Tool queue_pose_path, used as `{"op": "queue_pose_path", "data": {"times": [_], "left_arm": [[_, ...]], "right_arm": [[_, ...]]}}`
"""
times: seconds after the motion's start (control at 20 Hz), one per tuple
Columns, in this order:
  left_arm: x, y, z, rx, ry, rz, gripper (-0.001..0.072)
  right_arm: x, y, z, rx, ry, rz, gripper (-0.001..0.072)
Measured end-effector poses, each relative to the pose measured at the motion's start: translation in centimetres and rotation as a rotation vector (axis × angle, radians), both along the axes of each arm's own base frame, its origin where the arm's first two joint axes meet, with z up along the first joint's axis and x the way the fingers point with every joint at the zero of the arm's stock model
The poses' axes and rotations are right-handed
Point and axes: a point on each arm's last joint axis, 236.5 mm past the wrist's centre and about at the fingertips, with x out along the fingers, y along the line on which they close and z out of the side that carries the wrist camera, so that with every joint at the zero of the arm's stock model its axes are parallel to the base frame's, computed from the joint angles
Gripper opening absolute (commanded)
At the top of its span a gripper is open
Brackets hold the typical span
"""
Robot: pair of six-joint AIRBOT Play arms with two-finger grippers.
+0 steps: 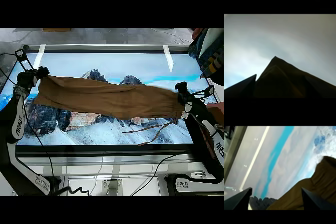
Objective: Fold the clothes and pants, and hang the long-sleeved shirts on hangers.
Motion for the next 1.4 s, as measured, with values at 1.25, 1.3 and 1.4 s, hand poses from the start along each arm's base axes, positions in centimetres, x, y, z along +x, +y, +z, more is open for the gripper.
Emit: {"op": "queue_pose_path", "data": {"times": [1.25,1.3,1.4], "left_arm": [[-22.5,4.7,-0.4,-0.11,0.706,0.166,0.0617],[-22.2,4.5,-0.9,-0.189,0.664,0.165,0.0621],[-20.8,3.8,-1.3,-0.32,0.564,0.156,0.0656]], "right_arm": [[-13.6,1.7,3.7,-0.695,0.847,0.872,0.0452],[-13.4,1.7,4.0,-0.706,0.833,0.868,0.0452],[-12.8,1.8,4.4,-0.717,0.804,0.861,0.0452]]}}
